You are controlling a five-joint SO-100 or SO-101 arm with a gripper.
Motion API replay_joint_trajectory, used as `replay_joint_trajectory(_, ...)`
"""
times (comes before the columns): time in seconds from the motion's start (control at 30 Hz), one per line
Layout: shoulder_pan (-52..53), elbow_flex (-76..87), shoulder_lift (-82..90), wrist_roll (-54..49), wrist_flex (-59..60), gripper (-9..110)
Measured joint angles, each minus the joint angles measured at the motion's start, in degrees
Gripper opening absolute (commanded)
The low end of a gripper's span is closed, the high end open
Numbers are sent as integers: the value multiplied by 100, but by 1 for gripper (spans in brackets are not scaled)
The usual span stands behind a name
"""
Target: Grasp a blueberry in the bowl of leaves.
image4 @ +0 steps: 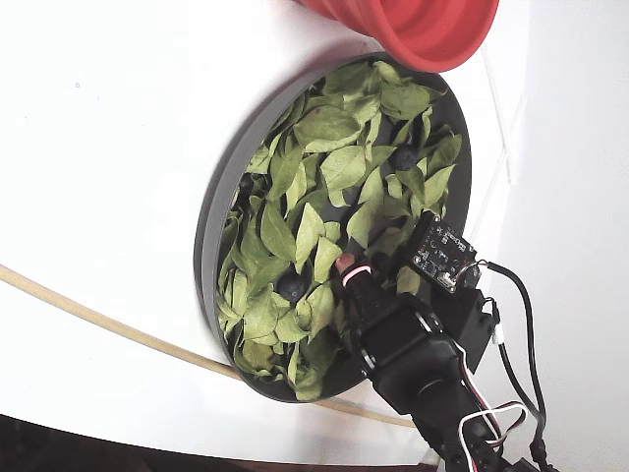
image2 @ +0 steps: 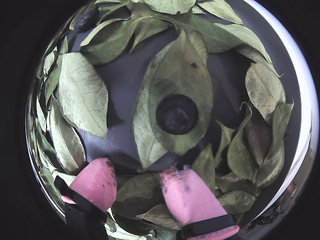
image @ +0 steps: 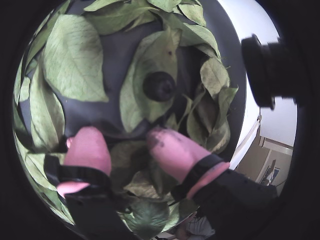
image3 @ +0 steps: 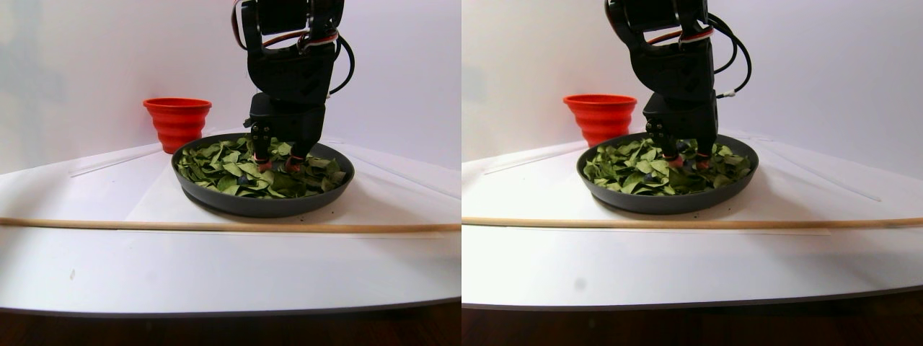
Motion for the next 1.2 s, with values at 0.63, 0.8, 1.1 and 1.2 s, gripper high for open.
replay_joint_trajectory(0.63, 26, 18, 343, -70, 9, 18)
replay_joint_trajectory(0.8, 79, 18, 343, -132, 9, 18)
replay_joint_trajectory(1.1, 211, 18, 343, -193, 9, 18)
replay_joint_trajectory(1.2, 220, 0, 343, -193, 9, 18)
